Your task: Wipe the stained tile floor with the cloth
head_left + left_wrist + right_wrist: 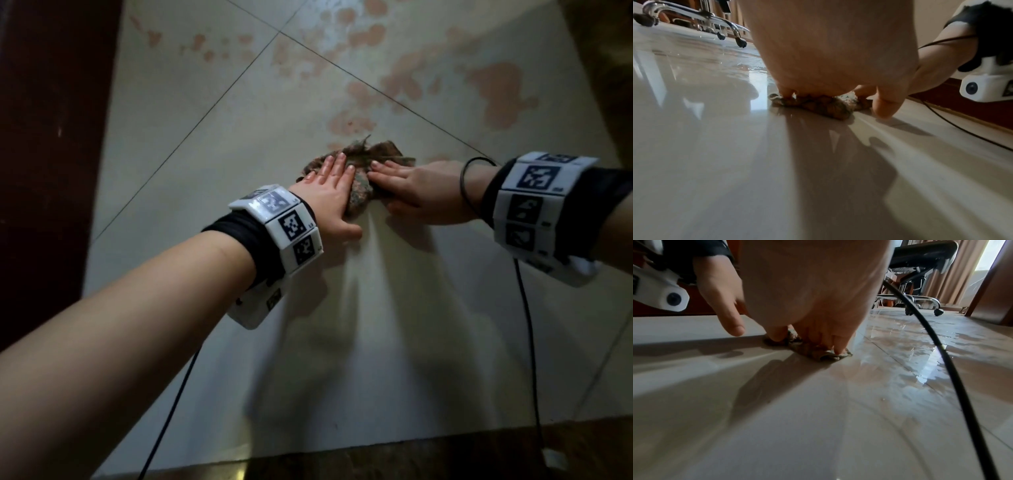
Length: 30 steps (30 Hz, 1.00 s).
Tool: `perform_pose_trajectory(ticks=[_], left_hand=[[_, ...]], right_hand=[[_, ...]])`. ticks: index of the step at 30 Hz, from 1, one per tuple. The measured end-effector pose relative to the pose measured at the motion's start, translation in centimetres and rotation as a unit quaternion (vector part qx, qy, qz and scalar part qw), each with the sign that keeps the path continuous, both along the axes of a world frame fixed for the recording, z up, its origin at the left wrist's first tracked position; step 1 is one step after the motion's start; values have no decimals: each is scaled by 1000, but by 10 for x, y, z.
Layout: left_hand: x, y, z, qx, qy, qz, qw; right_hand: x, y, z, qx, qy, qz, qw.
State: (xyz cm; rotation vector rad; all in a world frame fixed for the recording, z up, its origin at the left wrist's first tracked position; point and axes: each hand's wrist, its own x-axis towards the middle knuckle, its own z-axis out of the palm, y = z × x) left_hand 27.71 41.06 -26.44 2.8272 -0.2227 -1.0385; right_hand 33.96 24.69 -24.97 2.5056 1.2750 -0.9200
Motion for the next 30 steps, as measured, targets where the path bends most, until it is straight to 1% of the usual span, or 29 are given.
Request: perform_pose_trajectory(ticks=[13, 21, 30], left_hand=[[51, 11, 2, 3, -9, 32, 999], [72, 17, 0, -27, -13, 58, 998], [96, 12, -3, -56, -23, 110, 992]], right_hand=[[41, 25, -4, -9, -49, -19, 999], [75, 33, 2, -7, -42, -15, 999], [87, 33, 2, -23, -54, -36, 998]])
